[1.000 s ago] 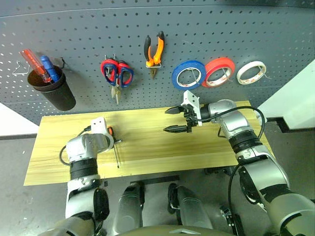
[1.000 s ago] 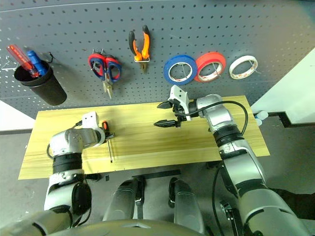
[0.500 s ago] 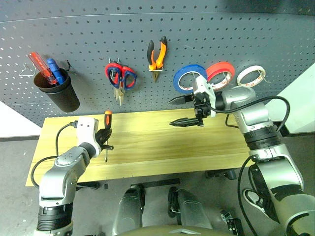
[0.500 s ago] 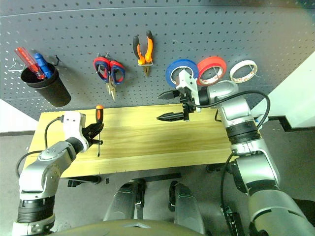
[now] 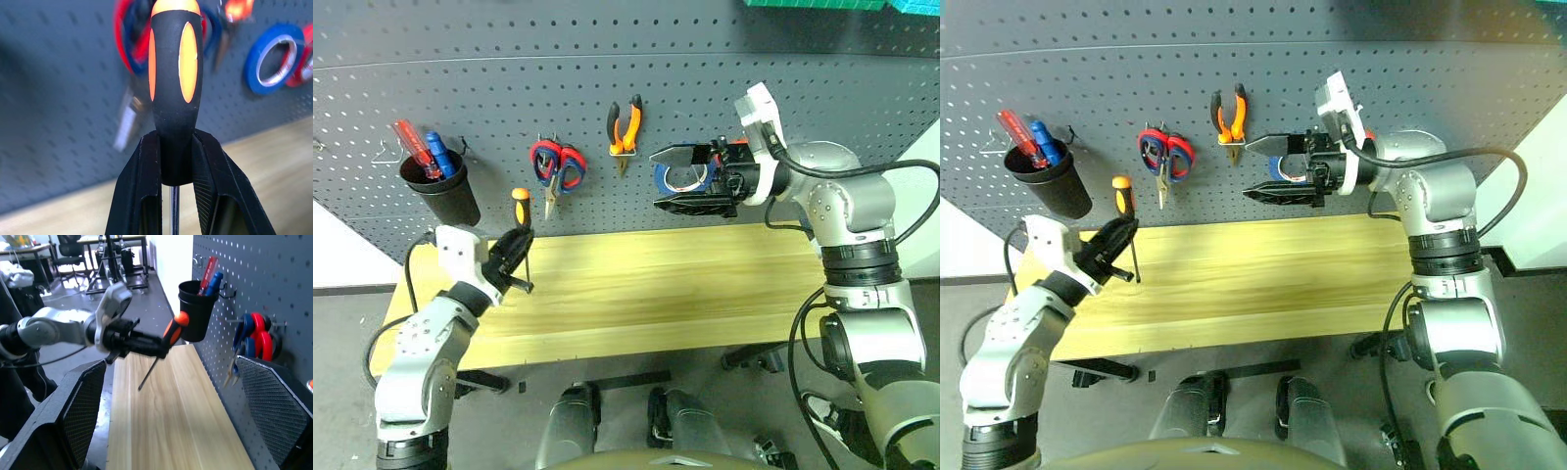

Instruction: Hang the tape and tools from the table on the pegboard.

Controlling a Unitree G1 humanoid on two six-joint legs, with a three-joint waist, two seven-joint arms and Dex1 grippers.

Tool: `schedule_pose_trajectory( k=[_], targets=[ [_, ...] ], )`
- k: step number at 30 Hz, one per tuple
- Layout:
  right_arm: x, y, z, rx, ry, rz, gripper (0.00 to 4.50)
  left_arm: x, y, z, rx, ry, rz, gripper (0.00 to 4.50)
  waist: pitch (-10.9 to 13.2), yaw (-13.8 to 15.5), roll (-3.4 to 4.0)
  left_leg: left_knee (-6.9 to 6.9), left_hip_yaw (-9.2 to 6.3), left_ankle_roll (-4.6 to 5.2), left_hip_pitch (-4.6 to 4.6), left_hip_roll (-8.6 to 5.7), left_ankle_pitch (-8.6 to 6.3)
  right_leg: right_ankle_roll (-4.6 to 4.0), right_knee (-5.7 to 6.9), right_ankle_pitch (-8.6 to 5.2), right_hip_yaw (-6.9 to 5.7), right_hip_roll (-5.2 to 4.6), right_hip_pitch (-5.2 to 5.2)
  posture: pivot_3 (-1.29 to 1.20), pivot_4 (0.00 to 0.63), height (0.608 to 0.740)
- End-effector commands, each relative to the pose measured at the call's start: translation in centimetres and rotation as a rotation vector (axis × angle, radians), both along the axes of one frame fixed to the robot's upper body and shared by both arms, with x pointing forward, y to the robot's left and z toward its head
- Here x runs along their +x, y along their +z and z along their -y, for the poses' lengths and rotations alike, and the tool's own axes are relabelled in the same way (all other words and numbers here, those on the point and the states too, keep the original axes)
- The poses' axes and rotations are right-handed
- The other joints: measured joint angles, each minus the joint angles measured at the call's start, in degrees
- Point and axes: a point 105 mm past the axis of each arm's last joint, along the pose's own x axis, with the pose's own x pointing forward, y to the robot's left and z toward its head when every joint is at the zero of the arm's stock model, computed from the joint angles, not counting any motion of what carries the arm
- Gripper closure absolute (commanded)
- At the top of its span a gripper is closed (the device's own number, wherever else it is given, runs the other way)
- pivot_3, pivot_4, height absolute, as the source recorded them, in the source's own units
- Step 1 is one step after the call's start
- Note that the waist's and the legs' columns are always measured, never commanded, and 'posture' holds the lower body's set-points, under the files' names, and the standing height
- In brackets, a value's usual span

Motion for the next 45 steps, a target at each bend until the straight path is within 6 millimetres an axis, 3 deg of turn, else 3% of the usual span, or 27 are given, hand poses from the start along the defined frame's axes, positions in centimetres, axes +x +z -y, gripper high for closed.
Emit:
schedule_pose_trajectory(
  k=[1, 8, 13, 21, 29, 39, 45],
  targets=[
    [-0.5, 2.4, 0.4, 0.042, -0.001, 0.069, 0.00, -0.4, 5.1, 0.4, -0.011, -0.061, 0.153, 4.02, -0.18, 0.27, 0.02, 0.01, 0.02, 0.04, 0.00, -0.01, 0.02, 0.03, 0.00, 0.02, 0.00, -0.01, 0.01, 0.23, 0.043, 0.740],
    [-0.3, 2.9, 0.1, 0.067, -0.004, 0.083, 0.00, 0.5, 12.8, -0.6, -0.010, -0.006, 0.364, 4.02, -0.65, 1.31, -0.05, 0.08, 0.04, 0.13, 0.00, -0.04, 0.10, 0.10, 0.02, 0.15, 0.02, 0.06, 0.06, 0.25, 0.035, 0.740],
    [-0.2, 3.2, -0.1, 0.079, 0.001, 0.084, 0.00, 1.0, 15.8, -0.9, 0.017, 0.029, 0.475, 4.02, -1.27, 1.46, -0.08, 0.11, 0.07, 0.13, 0.02, -0.07, 0.11, 0.13, 0.01, 0.17, 0.02, 0.08, 0.12, 0.26, 0.031, 0.740],
    [0.3, 4.8, 0.1, 0.138, -0.005, 0.069, 0.00, 2.5, 16.0, -4.7, -0.020, 0.198, 0.514, 4.02, -1.59, 1.53, -0.05, 0.13, 0.15, 0.05, 0.11, 0.06, 0.21, -0.01, 0.09, 0.28, 0.10, 0.28, 0.12, 0.26, 0.030, 0.740],
    [0.1, 5.1, -0.1, 0.137, 0.007, 0.078, 0.00, 3.0, 16.5, -5.6, -0.027, 0.231, 0.572, 4.02, -1.78, 2.63, -0.07, 0.15, 0.21, 0.04, 0.12, 0.08, 0.22, -0.04, 0.11, 0.34, 0.18, 0.30, 0.09, 0.26, 0.041, 0.740],
    [0.1, 4.5, -0.3, 0.118, 0.006, 0.074, 0.00, 4.6, 14.4, -9.0, -0.081, 0.363, 0.530, 4.02, -1.85, 2.76, -0.07, 0.23, 0.24, 0.06, 0.13, 0.09, 0.24, -0.04, 0.18, 0.40, 0.20, 0.31, 0.09, 0.26, 0.049, 0.740],
    [0.2, 4.3, -0.4, 0.115, 0.005, 0.074, 0.00, 5.5, 13.0, -9.2, -0.068, 0.363, 0.498, 4.02, -1.86, 2.76, -0.08, 0.28, 0.25, 0.08, 0.13, 0.11, 0.26, -0.07, 0.21, 0.43, 0.20, 0.31, 0.09, 0.26, 0.052, 0.740]
  ],
)
